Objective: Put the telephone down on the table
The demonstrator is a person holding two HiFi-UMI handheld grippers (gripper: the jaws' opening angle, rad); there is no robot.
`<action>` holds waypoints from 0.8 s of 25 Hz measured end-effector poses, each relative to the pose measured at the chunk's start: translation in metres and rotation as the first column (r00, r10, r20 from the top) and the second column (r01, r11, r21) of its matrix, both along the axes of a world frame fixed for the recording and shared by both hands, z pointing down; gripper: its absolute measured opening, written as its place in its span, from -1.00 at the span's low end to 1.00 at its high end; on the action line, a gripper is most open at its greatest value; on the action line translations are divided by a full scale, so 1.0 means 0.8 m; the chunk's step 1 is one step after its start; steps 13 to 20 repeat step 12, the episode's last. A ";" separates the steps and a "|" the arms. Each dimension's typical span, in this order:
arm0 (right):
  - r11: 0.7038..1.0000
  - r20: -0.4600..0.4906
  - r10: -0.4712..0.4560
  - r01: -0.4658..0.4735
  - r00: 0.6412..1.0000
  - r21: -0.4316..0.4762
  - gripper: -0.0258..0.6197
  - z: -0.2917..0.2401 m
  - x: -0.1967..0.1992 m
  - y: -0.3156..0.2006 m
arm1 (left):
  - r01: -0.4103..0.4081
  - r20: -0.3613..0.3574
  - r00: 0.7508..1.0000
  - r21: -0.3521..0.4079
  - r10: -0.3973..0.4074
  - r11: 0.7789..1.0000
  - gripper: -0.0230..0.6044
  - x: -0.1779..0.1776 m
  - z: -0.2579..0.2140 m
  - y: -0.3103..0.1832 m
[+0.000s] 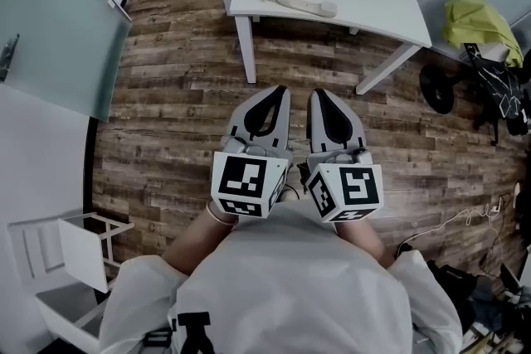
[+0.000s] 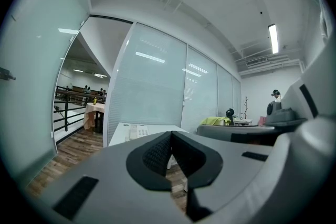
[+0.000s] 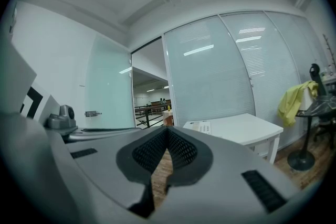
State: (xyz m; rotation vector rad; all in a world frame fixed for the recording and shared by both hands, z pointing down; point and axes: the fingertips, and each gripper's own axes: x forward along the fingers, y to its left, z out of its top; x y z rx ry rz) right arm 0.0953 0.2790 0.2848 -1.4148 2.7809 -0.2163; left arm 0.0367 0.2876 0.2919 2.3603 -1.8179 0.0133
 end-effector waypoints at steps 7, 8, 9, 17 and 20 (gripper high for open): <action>1.000 -0.003 -0.006 0.006 1.000 -0.007 -0.84 0.002 -0.010 0.004 | 0.002 -0.002 1.000 -0.006 -0.002 1.000 -0.91 -0.008 0.001 0.003; 1.000 -0.003 -0.007 0.007 1.000 -0.009 -0.84 0.003 -0.012 0.005 | 0.003 -0.003 1.000 -0.006 -0.003 1.000 -0.91 -0.010 0.001 0.003; 1.000 -0.004 -0.008 0.008 1.000 -0.011 -0.84 0.003 -0.014 0.005 | 0.004 -0.004 1.000 -0.007 -0.004 1.000 -0.91 -0.012 0.001 0.003; 1.000 -0.007 -0.007 0.007 1.000 -0.017 -0.84 0.004 -0.018 0.008 | 0.003 -0.007 1.000 -0.007 -0.003 1.000 -0.91 -0.016 -0.001 0.005; 1.000 -0.007 -0.007 0.007 1.000 -0.017 -0.84 0.004 -0.018 0.008 | 0.003 -0.007 1.000 -0.007 -0.003 1.000 -0.91 -0.016 -0.001 0.005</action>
